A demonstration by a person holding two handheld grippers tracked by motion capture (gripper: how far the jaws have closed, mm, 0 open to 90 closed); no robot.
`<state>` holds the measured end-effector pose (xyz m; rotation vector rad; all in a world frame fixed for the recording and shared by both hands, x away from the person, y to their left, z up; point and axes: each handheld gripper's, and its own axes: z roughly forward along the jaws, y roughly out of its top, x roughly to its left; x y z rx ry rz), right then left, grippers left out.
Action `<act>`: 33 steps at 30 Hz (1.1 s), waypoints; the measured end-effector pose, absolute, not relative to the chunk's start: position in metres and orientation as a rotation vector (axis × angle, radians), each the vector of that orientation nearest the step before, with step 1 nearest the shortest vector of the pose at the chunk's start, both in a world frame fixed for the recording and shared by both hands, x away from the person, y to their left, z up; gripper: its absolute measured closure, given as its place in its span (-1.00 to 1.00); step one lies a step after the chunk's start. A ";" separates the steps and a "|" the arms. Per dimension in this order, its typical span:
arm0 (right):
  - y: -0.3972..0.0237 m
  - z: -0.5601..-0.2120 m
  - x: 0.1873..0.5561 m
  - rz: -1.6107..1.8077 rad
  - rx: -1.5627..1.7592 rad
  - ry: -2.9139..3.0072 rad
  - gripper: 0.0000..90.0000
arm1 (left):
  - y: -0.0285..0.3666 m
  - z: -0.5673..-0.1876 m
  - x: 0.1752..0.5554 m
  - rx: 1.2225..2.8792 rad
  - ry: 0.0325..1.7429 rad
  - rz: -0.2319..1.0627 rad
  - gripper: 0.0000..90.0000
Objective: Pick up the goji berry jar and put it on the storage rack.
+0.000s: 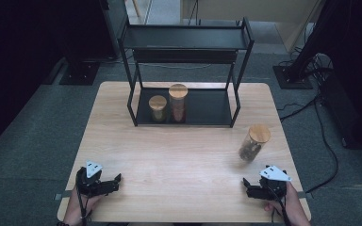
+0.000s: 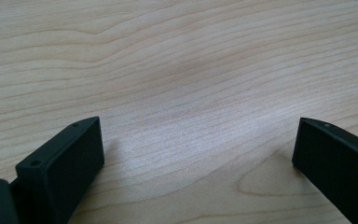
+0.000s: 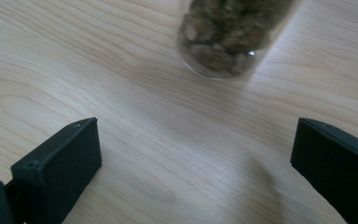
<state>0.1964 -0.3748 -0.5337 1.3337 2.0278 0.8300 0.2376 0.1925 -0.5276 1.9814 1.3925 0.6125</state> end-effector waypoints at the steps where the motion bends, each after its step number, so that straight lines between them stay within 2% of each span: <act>1: -0.378 -0.534 0.196 0.829 1.340 2.025 -0.97 | 0.192 -0.528 0.238 1.981 1.393 0.613 -0.95; 15: -0.419 -0.534 0.187 0.800 1.393 1.972 -0.97 | 0.192 -0.528 0.238 1.981 1.393 0.612 -0.95; 33: -0.431 -0.534 0.183 0.797 1.415 1.965 -0.98 | 0.192 -0.528 0.238 1.981 1.393 0.612 -0.95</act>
